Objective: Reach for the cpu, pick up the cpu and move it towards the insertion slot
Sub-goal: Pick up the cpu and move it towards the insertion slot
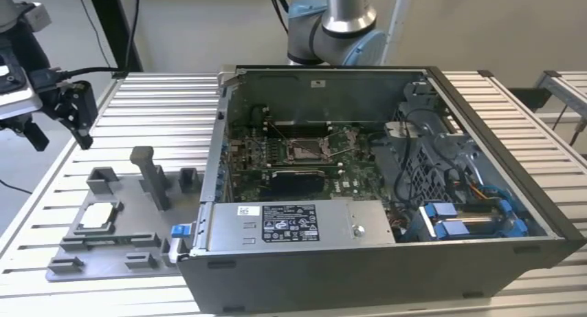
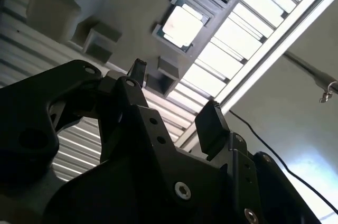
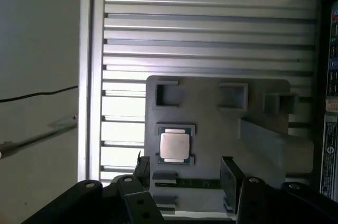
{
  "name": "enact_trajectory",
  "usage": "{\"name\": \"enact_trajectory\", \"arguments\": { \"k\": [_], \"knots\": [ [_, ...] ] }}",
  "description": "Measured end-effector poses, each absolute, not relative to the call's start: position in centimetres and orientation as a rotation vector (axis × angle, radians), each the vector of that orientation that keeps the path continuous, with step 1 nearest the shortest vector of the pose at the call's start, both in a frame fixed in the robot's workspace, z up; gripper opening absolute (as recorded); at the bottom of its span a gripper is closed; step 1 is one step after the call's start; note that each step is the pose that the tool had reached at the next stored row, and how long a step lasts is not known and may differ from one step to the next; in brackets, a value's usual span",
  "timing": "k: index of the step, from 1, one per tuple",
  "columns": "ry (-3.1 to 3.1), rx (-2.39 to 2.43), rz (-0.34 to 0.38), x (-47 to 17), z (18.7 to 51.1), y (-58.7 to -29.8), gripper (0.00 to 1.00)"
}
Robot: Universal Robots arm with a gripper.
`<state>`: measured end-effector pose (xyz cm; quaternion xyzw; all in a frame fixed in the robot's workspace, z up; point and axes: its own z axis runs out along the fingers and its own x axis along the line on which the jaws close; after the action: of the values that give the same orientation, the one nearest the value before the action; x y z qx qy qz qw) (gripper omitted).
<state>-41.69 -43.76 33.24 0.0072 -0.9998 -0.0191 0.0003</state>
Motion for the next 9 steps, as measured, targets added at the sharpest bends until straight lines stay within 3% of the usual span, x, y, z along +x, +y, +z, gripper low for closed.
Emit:
{"name": "enact_trajectory", "arguments": {
  "k": [9],
  "knots": [
    [-3.140, 0.023, -0.060, -41.7, 31.8, -43.8, 1.00]
  ]
}}
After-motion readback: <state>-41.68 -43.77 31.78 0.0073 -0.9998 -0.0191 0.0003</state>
